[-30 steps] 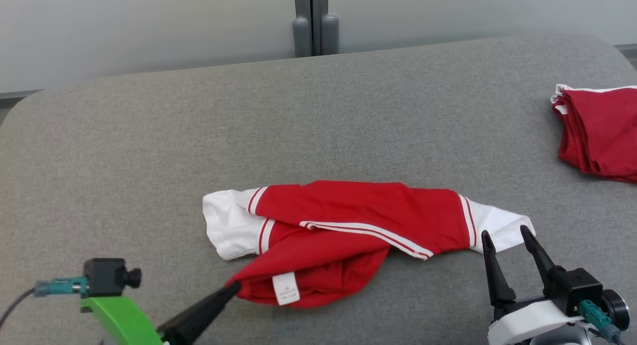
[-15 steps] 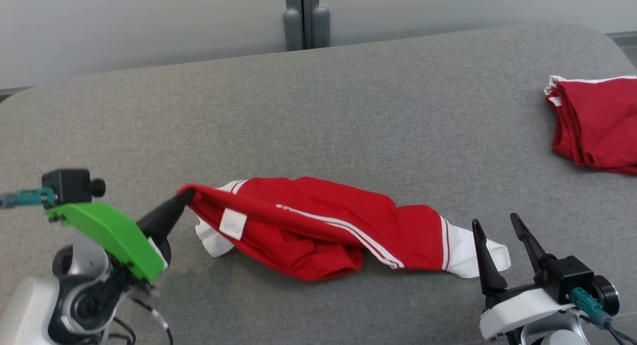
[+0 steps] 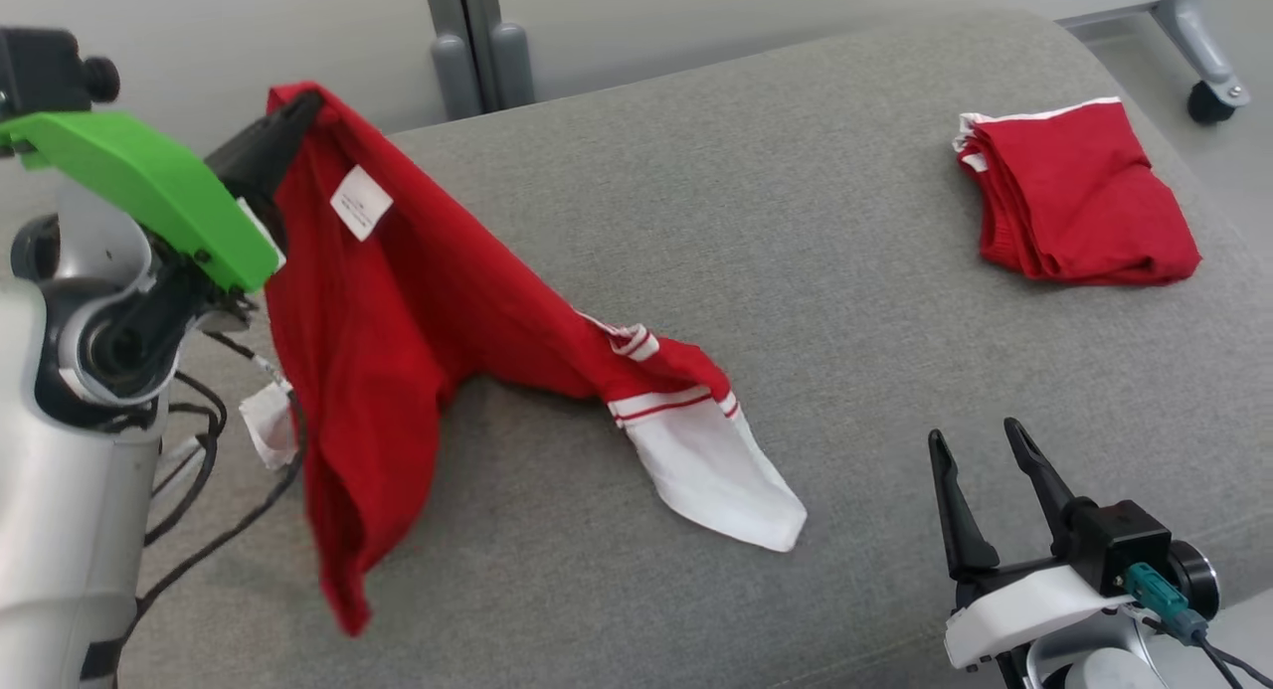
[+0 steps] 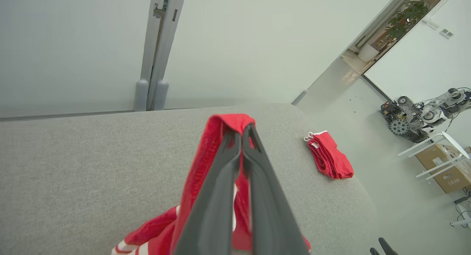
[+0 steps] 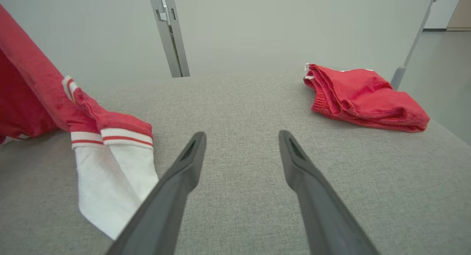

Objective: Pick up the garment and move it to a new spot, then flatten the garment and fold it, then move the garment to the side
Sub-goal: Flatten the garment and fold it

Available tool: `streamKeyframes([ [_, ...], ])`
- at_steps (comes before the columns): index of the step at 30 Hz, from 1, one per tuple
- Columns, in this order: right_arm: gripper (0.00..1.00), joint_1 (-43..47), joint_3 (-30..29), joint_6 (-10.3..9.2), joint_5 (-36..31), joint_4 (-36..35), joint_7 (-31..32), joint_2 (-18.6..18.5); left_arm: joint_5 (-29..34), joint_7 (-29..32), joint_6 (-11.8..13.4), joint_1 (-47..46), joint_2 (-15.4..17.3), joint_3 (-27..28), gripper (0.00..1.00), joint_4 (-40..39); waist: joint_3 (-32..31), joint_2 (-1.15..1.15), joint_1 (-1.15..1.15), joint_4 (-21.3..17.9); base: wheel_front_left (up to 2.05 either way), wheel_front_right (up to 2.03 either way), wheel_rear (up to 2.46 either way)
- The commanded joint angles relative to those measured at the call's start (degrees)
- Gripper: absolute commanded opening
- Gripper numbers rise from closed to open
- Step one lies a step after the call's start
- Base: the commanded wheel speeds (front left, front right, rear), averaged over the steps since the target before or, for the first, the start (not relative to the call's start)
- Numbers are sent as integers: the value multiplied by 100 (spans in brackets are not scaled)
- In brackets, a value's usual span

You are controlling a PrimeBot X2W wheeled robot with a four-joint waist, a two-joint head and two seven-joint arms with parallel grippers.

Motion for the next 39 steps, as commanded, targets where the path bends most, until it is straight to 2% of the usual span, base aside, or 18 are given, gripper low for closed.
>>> streamKeyframes([
  [1,100,42,-20,-7,19,10,-15,15,93,-1,-64,-181,20,-21,0,88,47,0,0,-163,0,0,0],
  [5,100,102,-107,-8,22,-1,-15,32,17,172,-194,-190,67,-132,0,76,35,0,0,-128,0,0,0],
  [10,100,242,-244,-8,-4,-25,-15,53,-84,535,-258,601,315,-350,0,-520,-60,0,0,140,0,0,0],
  [18,100,397,-302,-7,-41,-60,-15,58,-803,866,42,2779,735,-185,0,-2297,-242,0,0,827,0,0,0],
  [23,100,371,-269,-7,-72,-80,-15,58,-1372,825,270,4082,681,-30,0,-3057,-270,0,0,1120,0,0,0],
  [28,100,329,-234,-8,-97,-74,-15,28,-1485,605,337,4911,490,-134,0,-2737,-191,0,0,1291,0,0,0],
  [34,100,259,-106,-7,-66,-10,-15,-5,-886,165,48,4876,207,-563,0,-1334,-99,0,0,1323,0,0,0],
  [35,100,238,-81,-7,-60,-8,-15,-13,-786,57,-7,4826,168,-607,22,-1215,-84,0,0,1305,0,0,0],
  [36,100,224,-74,-8,-52,-6,-15,-21,-681,-43,-60,4802,124,-647,100,-1123,-75,0,0,1283,0,0,0],
  [39,100,216,-91,-8,-30,-4,-15,-32,-397,-299,-215,4889,118,-768,100,-996,-62,0,0,1186,0,0,0],
])
